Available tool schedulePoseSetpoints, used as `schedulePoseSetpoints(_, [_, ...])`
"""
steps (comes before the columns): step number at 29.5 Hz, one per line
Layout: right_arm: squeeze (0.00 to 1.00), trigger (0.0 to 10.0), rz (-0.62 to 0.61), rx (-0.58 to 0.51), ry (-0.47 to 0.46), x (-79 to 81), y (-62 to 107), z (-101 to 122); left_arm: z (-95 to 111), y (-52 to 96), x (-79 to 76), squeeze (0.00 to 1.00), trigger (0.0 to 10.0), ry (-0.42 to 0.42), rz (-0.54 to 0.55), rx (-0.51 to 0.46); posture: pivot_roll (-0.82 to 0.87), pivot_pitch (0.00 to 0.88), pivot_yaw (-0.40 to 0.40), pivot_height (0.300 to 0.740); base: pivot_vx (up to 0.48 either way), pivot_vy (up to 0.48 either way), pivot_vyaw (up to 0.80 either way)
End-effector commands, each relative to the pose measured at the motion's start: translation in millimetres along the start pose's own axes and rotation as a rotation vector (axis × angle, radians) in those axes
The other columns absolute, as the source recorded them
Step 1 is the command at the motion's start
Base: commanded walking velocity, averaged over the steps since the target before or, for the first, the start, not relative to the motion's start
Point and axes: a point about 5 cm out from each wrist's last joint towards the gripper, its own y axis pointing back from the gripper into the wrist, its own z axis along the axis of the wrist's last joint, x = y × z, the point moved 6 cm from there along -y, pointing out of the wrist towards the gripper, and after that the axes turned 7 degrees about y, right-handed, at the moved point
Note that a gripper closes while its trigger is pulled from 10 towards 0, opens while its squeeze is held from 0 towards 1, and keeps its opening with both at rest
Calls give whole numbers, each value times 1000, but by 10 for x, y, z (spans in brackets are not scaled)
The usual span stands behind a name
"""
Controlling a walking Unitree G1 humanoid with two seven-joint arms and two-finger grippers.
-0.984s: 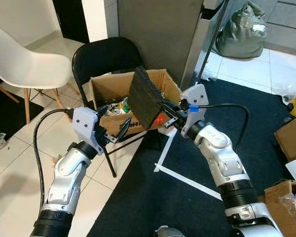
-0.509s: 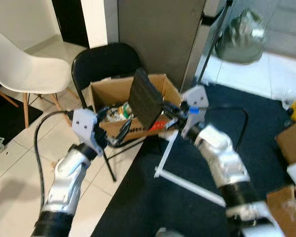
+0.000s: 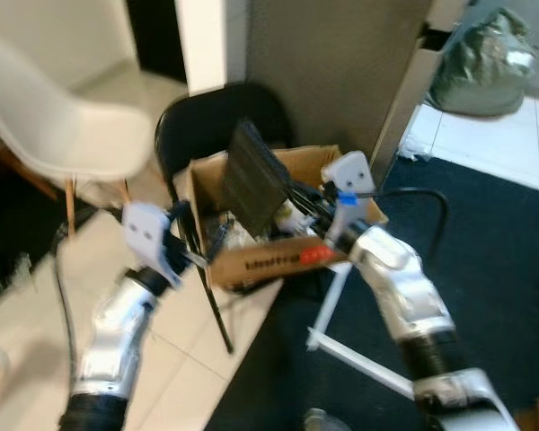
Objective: Picking trash to rubbish bin
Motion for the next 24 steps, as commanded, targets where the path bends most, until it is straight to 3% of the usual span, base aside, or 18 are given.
schedulePoseSetpoints(1, [0,10000,7,-3,-9,44,-15,-3,-60,52,26,0,10000,-1,9,28,50,0,-9,740,337,0,0])
schedulePoseSetpoints(11, [0,10000,8,-7,-3,41,-12,7,-55,47,19,0,10000,0,8,27,48,0,-8,740,334,0,0])
schedulePoseSetpoints(16, [0,10000,13,-5,8,46,-9,4,-70,44,21,0,10000,12,16,33,48,0,-8,740,0,0,0])
schedulePoseSetpoints(18, [0,10000,17,-5,13,51,-8,3,-92,56,-3,0,10000,65,5,41,48,0,-8,740,0,0,0])
schedulePoseSetpoints(20, [0,10000,17,-5,13,51,-8,3,-92,56,-3,0,10000,65,5,41,48,0,-8,740,0,0,0])
schedulePoseSetpoints(24, [0,10000,24,-5,26,61,-8,4,-118,131,-51,0,10000,173,-18,62,48,0,-8,740,0,0,0])
